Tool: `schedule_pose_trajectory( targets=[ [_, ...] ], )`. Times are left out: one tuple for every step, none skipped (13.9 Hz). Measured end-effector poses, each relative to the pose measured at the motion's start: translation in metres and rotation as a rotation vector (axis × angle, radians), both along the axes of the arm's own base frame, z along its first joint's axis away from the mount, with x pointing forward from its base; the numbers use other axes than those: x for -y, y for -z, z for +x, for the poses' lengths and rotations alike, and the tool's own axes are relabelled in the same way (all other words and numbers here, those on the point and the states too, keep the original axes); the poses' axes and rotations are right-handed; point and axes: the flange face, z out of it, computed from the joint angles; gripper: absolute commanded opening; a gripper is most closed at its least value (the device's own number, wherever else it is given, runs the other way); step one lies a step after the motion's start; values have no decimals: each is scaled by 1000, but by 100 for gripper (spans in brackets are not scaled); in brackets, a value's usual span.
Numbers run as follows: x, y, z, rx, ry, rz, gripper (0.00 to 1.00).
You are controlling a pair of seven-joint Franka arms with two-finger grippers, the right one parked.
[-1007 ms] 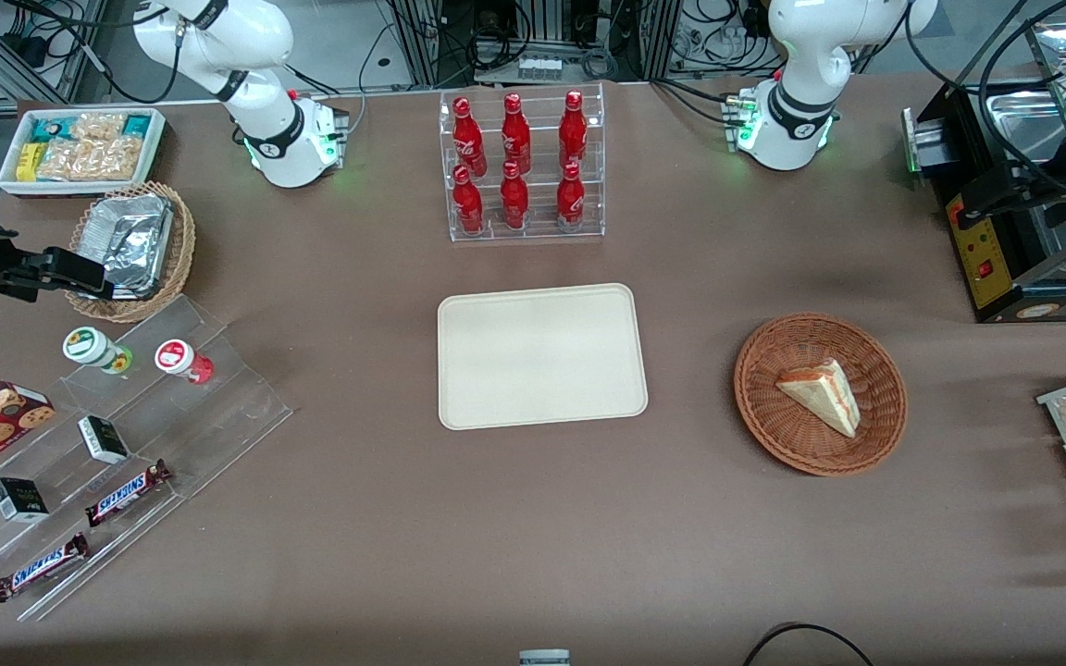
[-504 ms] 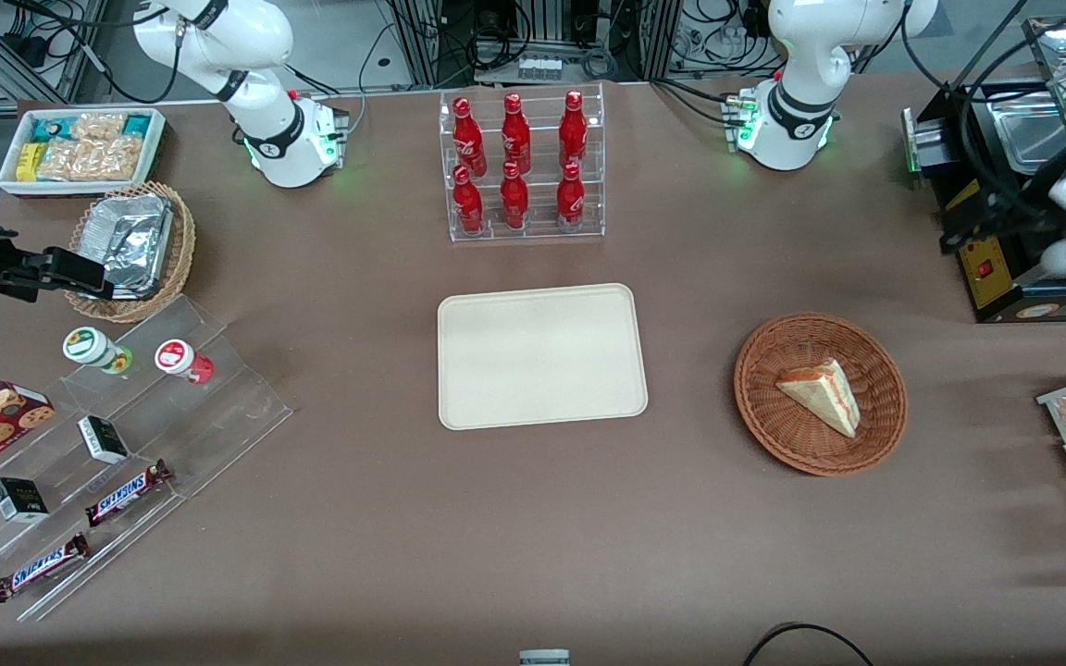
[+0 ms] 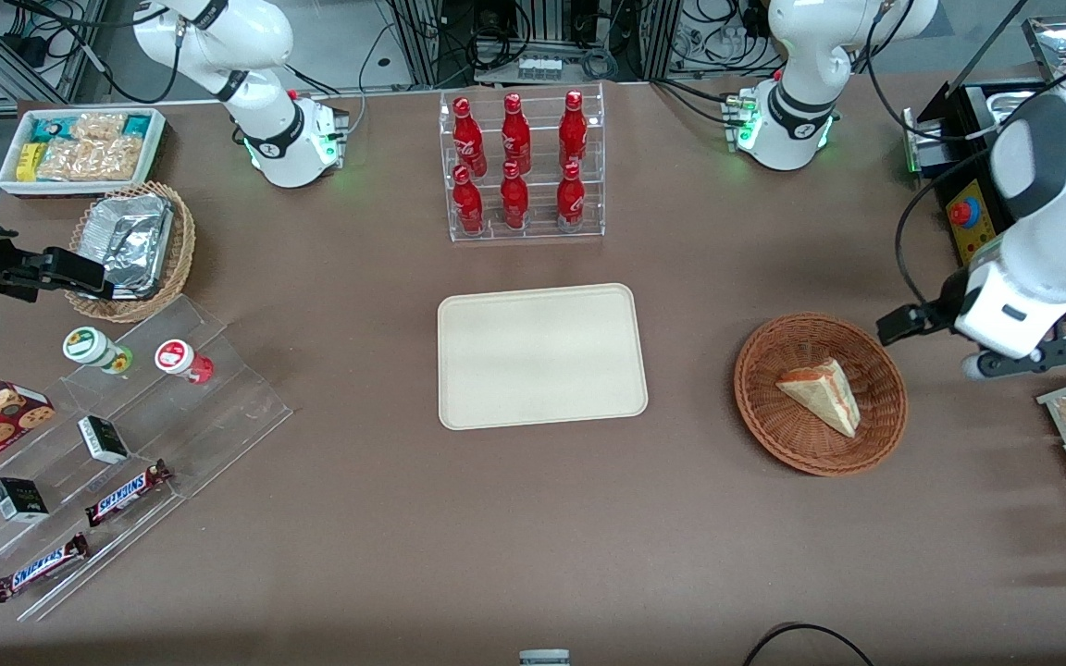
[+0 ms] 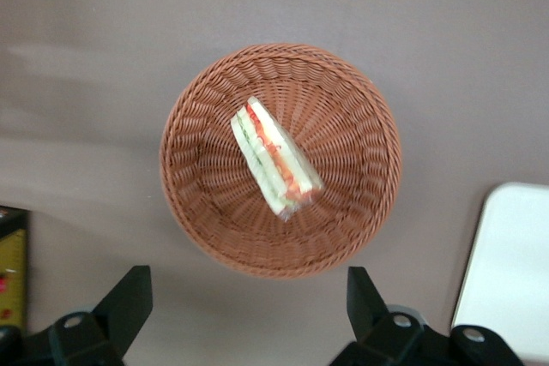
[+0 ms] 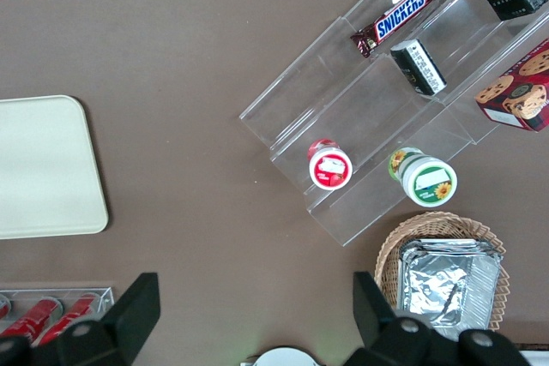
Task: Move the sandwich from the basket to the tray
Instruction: 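Move the left gripper over the sandwich in the wicker basket, then lower the left gripper and close it on the wrapped sandwich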
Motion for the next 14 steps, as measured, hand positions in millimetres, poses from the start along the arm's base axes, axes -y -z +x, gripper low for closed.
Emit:
schedule_pose_trajectory(
  targets=[
    [1, 15, 0, -1, -62, 3, 100],
    [4, 30, 0, -4, -130, 7, 100],
    [8, 46, 0, 3, -193, 9, 100],
    [14, 64, 0, 19, -254, 8, 100],
    [23, 81, -1, 34, -304, 6, 100],
    [33, 99, -3, 41, -338, 5, 100],
    [41, 114, -5, 38, -354, 6, 100],
    [45, 127, -8, 27, -364, 10, 100],
    [45, 136, -10, 13, -370, 14, 100],
    [43, 142, -12, 1, -374, 19, 100],
    [41, 146, -13, -7, -377, 22, 100],
    [39, 150, -15, -14, -379, 27, 100],
    [37, 153, -16, -18, -380, 34, 100],
    [34, 155, -18, -22, -383, 40, 100]
  ],
)
